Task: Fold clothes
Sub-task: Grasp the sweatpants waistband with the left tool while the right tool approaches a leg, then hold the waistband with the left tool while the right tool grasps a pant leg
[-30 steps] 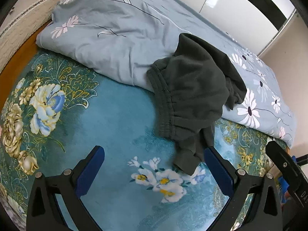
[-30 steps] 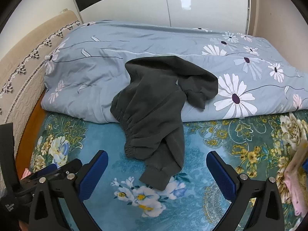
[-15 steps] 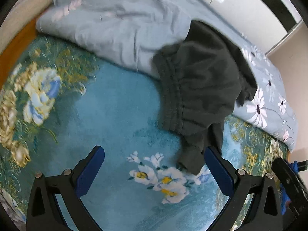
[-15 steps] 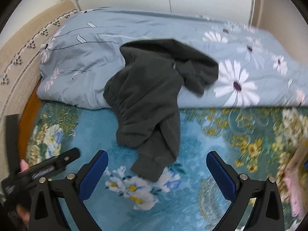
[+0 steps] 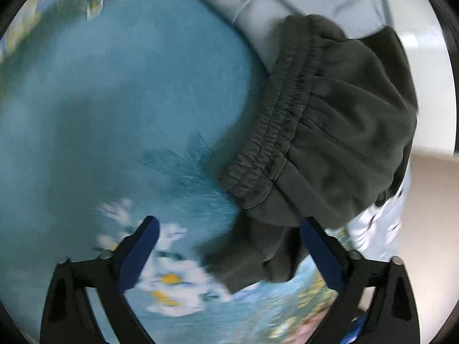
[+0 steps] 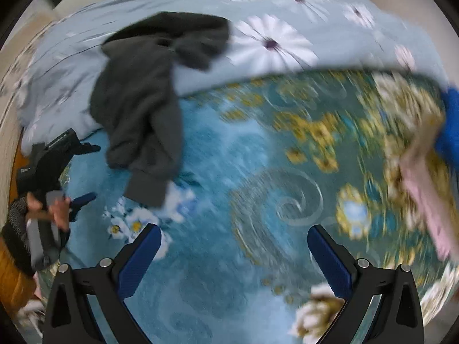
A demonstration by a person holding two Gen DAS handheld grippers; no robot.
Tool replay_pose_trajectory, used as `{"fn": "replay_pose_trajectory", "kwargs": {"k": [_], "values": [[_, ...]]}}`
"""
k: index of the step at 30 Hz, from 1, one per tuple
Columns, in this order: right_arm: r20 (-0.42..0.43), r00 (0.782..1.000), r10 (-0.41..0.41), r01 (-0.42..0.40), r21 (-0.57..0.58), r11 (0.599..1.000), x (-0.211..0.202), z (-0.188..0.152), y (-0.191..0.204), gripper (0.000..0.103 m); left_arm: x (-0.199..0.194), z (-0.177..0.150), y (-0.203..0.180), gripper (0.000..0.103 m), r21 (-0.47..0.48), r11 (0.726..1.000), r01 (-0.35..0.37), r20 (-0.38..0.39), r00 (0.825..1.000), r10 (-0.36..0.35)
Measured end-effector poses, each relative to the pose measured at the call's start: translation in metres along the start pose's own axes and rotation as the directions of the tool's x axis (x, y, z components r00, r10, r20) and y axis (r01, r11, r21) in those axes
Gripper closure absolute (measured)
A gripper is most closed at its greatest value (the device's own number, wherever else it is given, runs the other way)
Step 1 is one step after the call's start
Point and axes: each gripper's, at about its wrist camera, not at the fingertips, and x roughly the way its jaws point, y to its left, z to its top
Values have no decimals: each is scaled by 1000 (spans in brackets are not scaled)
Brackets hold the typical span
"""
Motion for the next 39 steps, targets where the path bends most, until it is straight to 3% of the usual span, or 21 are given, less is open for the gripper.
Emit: {"fn": "replay_pose_trajectory", "kwargs": {"k": [9, 10, 16, 19, 23, 28, 33, 36, 39], "values": [[-67, 995, -80, 87, 109, 990, -4, -26, -60, 0, 41, 2, 5, 51, -177, 975, 132, 31, 991, -129], [-68, 994, -83, 91, 113, 989, -5, -26, -62, 0, 43, 2, 3, 60, -178, 975, 136, 32, 991, -133], [-53, 996, -68, 75, 138, 988, -14, -25, -65, 0, 38, 0, -2, 79, -215, 971, 102, 42, 995, -95], [-52, 998, -38, 46, 162, 986, -16, -25, -62, 0, 13, -4, -8, 83, -158, 984, 80, 77, 995, -69], [-37, 999, 23, -17, 161, 987, -27, -24, -49, 0, -40, -18, 0, 86, -150, 976, 156, 147, 980, -134], [-13, 995, 102, -100, 131, 986, -45, -23, -26, 0, -128, -29, 10, 86, -70, 980, 186, 239, 957, -165], [-1, 987, 160, -160, 70, 985, -68, -31, -5, 0, -188, -57, 58, 87, -76, 982, 176, 292, 945, -147], [-10, 983, 181, -181, 25, 983, -76, -38, 5, 0, -211, -79, 106, 87, -75, 988, 136, 320, 942, -106], [-47, 980, 195, -196, -30, 980, -78, -51, 17, 0, -234, -96, 153, 87, -131, 984, 121, 330, 941, -72]]}}
